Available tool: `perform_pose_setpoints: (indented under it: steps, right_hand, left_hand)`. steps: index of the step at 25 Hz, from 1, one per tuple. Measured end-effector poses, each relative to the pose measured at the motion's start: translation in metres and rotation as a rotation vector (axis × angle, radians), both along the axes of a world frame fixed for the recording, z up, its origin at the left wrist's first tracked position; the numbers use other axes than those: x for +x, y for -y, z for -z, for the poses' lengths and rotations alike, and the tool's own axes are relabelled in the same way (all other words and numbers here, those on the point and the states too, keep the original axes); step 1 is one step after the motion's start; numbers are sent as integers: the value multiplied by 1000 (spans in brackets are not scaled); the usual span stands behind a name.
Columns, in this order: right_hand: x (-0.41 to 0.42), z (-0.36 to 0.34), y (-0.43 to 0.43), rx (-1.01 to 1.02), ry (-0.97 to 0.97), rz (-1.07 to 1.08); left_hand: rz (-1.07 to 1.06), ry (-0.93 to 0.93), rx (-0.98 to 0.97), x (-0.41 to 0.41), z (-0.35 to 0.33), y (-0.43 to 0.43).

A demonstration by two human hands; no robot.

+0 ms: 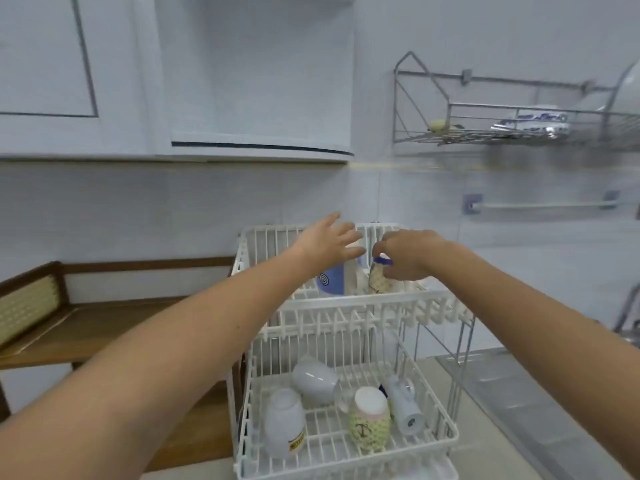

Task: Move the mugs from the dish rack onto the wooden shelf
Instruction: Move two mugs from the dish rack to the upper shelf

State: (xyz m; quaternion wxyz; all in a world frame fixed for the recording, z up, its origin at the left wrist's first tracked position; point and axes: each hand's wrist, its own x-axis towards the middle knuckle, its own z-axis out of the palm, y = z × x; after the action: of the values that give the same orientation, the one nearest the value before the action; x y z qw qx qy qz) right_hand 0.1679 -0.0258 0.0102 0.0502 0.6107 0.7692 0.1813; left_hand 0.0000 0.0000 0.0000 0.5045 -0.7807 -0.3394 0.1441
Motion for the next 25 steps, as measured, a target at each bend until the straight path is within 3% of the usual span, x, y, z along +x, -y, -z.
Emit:
perform_pose_setpoints:
  steps: [3, 6, 12, 14, 17, 19, 22, 25]
  right_hand:
    - [-7, 1, -14, -136, 100, 73]
    - [-12, 2, -27, -195, 156, 147]
    - [-11, 21, -53, -95, 370, 246]
    - [-14, 35, -58, -59, 580, 324]
    - [-10, 49, -65, 35, 937, 242]
    - [-5, 41, -64, 34, 932, 169]
    - [4, 23, -49, 40, 758, 136]
    - [19, -1, -25, 160, 315, 169]
  left_hand:
    - [-108, -125, -29, 17, -3, -15]
    - [-108, -115, -104, 26, -2, -32]
    - [22, -134, -154, 21, -3, -60]
    - [43, -134, -145, 20, -2, -64]
    - [80, -142, -120, 17, 1, -67]
    - [93, -106, -112, 9, 1, -66]
    - [60, 82, -74, -10, 0, -51]
    - [72, 492, -65, -37, -9, -18]
